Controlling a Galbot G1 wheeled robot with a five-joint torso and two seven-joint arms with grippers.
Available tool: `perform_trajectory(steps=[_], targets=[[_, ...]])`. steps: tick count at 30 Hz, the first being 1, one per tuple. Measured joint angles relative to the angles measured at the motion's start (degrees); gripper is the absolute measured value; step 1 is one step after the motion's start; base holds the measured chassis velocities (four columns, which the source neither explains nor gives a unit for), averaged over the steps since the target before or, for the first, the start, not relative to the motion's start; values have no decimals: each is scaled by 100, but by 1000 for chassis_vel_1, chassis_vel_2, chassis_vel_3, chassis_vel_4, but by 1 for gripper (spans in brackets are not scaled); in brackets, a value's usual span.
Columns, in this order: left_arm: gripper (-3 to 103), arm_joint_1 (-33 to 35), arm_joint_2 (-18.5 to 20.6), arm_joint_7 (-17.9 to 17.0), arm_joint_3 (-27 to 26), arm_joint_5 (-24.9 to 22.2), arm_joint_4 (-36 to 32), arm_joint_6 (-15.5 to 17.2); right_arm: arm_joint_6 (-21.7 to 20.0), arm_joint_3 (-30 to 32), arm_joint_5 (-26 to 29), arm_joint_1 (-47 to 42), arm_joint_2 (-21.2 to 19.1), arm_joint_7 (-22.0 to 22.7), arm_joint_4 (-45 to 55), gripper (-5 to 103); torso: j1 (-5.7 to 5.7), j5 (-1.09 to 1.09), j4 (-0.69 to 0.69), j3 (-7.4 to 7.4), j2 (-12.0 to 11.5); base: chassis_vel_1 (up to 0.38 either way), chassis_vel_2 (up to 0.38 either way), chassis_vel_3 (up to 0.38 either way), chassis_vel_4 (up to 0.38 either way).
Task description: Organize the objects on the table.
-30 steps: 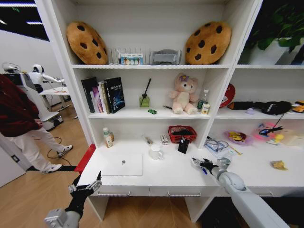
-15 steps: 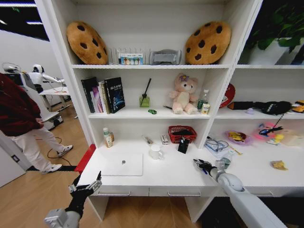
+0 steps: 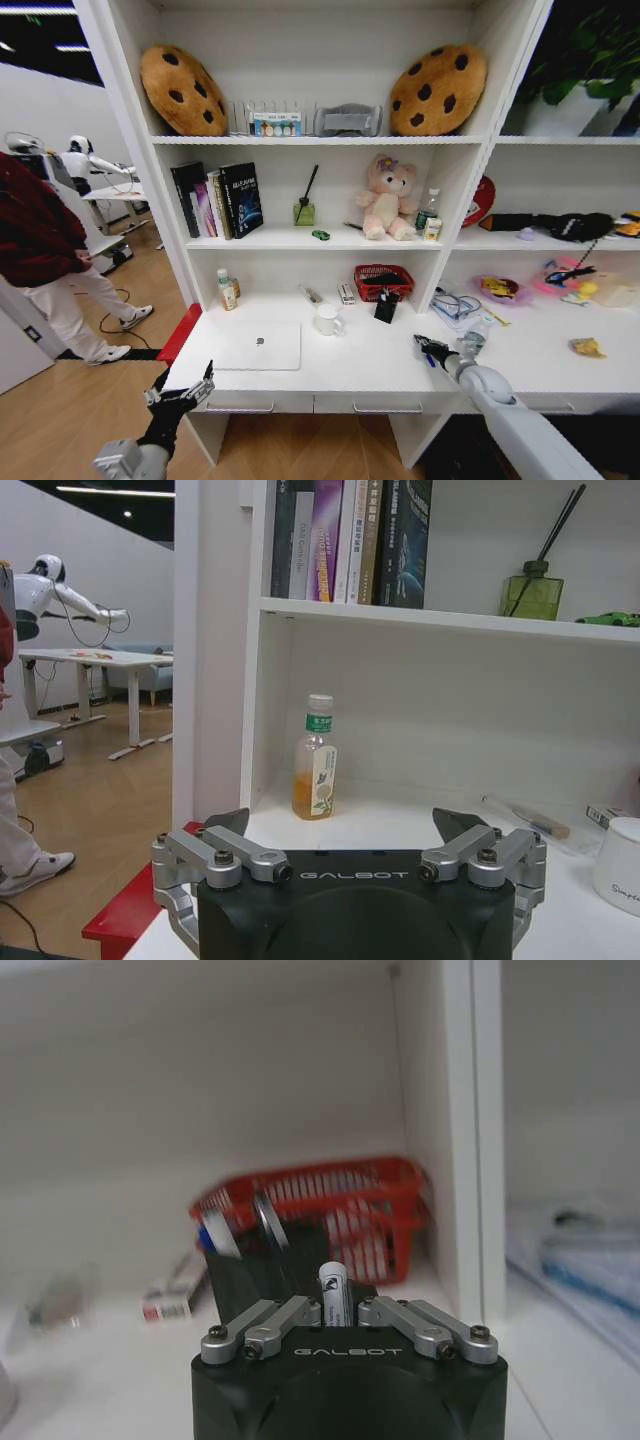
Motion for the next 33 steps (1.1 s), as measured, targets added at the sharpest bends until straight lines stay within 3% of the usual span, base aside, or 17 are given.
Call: perform_trajectory(steps=[1, 3, 4, 6, 7, 9, 11, 13, 14, 17, 26, 33], targets=[[100, 0, 0, 0, 0, 0, 0, 0, 329, -58, -253, 141, 43, 30, 26, 12, 0, -1, 3, 0, 0, 0, 0, 0, 0], [100, 0, 0, 0, 0, 0, 0, 0, 1674, -502, -1357, 682, 262, 428, -401, 12, 0, -2, 3, 0, 0, 0, 0, 0, 0], [100, 0, 0, 0, 0, 0, 0, 0, 1674, -502, -1357, 682, 262, 428, -401, 12, 0, -2, 3, 0, 0, 0, 0, 0, 0], [100, 0, 0, 0, 0, 0, 0, 0, 2292, -790, -1853, 1020, 460, 672, -762, 12, 1, 1, 4, 1, 0, 0, 0, 0, 0], [100, 0, 0, 0, 0, 0, 0, 0, 2292, -790, -1853, 1020, 460, 672, -762, 12, 1, 1, 4, 1, 0, 0, 0, 0, 0], [100, 0, 0, 0, 0, 0, 0, 0, 2785, -1081, -2113, 1352, 682, 881, -1183, 12, 1, -1, 2, 1, 0, 0, 0, 0, 0], [100, 0, 0, 0, 0, 0, 1, 1, 2901, -1118, -2213, 1431, 741, 905, -1308, 12, 0, 0, 2, 1, 0, 0, 0, 0, 0], [100, 1, 0, 0, 0, 0, 0, 1, 3383, -1210, -2724, 1793, 1013, 949, -1925, 12, 0, -1, 0, 1, 0, 0, 0, 0, 0], [100, 1, 0, 0, 0, 0, 0, 1, 3383, -1210, -2724, 1793, 1013, 949, -1925, 12, 0, -1, 0, 1, 0, 0, 0, 0, 0], [100, 1, 0, 0, 0, 0, 1, 1, 3917, -1330, -3055, 2230, 1416, 1050, -2661, 12, 1, 0, 3, 1, 0, 0, 0, 0, 0], [100, 0, 0, 0, 0, 0, 0, 1, 4345, -1233, -3431, 2800, 1992, 988, -3783, 12, 1, 0, 2, 1, 0, 0, 0, 0, 0], [100, 0, 0, 0, 0, 0, 0, 0, 4318, -1154, -3305, 2811, 1858, 942, -3765, 12, 0, 0, 1, 0, 0, 0, 0, 0, 0]])
